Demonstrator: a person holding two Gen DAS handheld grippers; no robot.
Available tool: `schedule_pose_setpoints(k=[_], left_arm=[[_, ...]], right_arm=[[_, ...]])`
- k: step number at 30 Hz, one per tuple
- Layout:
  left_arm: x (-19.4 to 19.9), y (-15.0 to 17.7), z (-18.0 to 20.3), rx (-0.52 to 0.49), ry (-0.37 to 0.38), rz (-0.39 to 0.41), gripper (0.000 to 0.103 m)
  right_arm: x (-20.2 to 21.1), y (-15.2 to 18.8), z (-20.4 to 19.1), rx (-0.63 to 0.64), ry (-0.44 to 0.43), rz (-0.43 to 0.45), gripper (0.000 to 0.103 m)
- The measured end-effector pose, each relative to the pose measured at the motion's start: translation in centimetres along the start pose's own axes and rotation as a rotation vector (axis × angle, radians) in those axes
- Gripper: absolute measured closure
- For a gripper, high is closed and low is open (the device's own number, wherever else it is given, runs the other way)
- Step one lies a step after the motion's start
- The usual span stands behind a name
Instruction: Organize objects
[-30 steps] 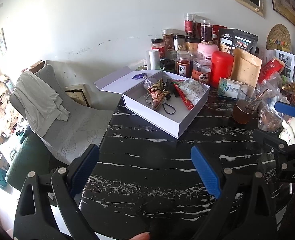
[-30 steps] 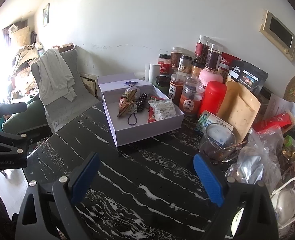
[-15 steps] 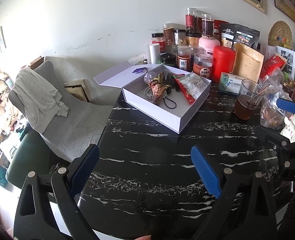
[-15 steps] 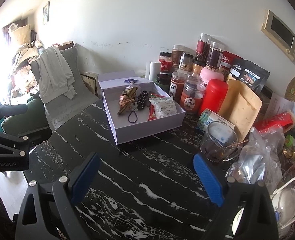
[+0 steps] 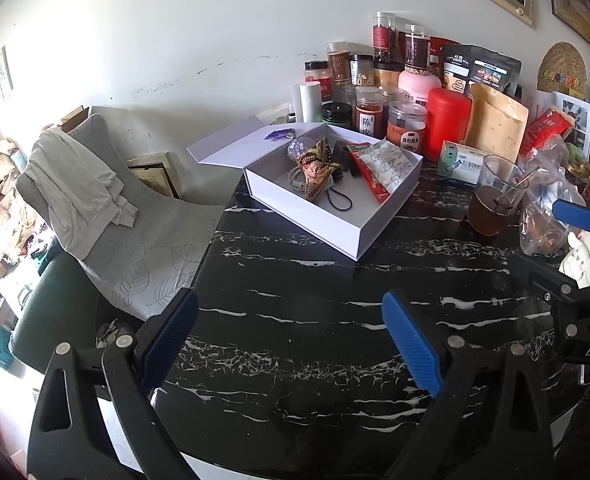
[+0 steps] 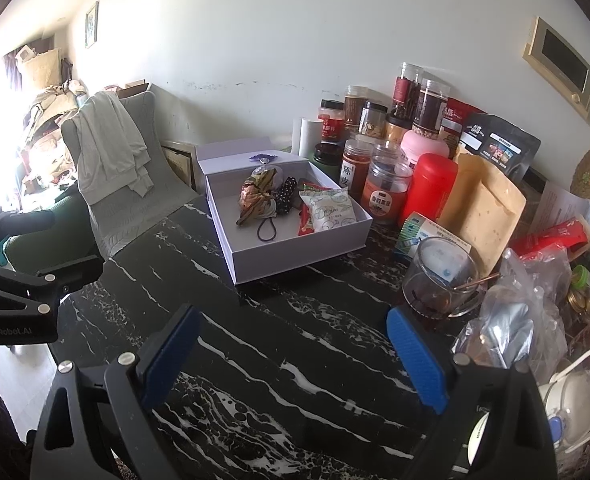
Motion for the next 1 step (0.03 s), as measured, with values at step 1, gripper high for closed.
schedule_pose_setpoints(k=[1], left_arm=[[-0.1,0.17,0.05,0.006,-0.002,-0.002,0.01]], right_arm=[[0.01,0.11,0.09,-0.004,0.001,-0.001,0.008]])
Point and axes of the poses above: each gripper's, at about its wrist camera, not at the fingertips, and x roughly against the way its jaws point, z to its right, y to its underside, the point moved 8 cm from there along -x, roughly the way its jaws point, and after that the axes turned 12 degrees about -z, right-handed, at the moved point
